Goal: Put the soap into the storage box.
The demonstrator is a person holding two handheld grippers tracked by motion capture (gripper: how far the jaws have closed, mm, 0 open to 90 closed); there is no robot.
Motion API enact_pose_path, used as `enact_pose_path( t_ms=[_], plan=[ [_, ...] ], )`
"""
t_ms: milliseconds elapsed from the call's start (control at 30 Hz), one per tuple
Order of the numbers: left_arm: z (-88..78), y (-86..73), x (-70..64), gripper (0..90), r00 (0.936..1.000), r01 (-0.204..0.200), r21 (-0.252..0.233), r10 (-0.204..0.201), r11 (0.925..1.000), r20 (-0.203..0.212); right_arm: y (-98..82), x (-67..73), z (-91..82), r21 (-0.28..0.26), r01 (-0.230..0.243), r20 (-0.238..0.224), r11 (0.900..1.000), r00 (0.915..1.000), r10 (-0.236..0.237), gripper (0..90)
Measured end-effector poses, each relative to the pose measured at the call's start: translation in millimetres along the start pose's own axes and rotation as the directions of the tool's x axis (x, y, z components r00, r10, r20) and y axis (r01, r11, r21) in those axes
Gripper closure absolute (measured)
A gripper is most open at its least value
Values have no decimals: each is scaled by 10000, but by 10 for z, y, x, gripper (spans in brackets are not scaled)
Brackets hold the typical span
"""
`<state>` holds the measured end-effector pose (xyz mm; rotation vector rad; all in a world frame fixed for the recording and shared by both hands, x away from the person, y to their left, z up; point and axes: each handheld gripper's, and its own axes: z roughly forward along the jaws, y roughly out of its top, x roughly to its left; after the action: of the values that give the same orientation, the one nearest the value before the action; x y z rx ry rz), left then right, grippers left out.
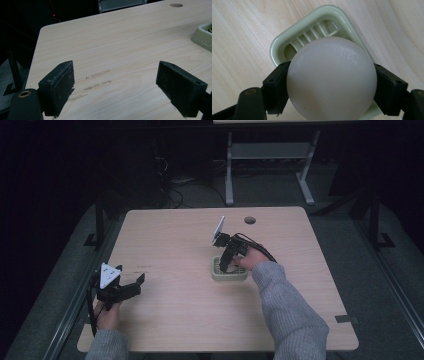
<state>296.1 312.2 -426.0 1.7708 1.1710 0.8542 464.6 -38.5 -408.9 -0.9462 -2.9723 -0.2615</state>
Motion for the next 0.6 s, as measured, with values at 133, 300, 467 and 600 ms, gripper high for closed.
enact_pose_path(
  t_ms=[133,300,467,600],
  plan=[
    [-1,1,1,148,10000,4,2,-4,10000,-4,-5,-4,3,26,-84,2,10000,10000,84,239],
    [1,-1,1,149,10000,-1,-13,1,10000,1,-12,-14,15,64,-124,44,9999,9999,123,239],
    [-1,0,-2,148,10000,-20,3,20,10000,3,-15,-17,35,69,-176,9,9998,9998,176,238],
    [-2,-1,3,148,10000,-30,4,30,10000,-24,-10,-13,61,159,-202,26,9997,9998,202,238]
  ],
)
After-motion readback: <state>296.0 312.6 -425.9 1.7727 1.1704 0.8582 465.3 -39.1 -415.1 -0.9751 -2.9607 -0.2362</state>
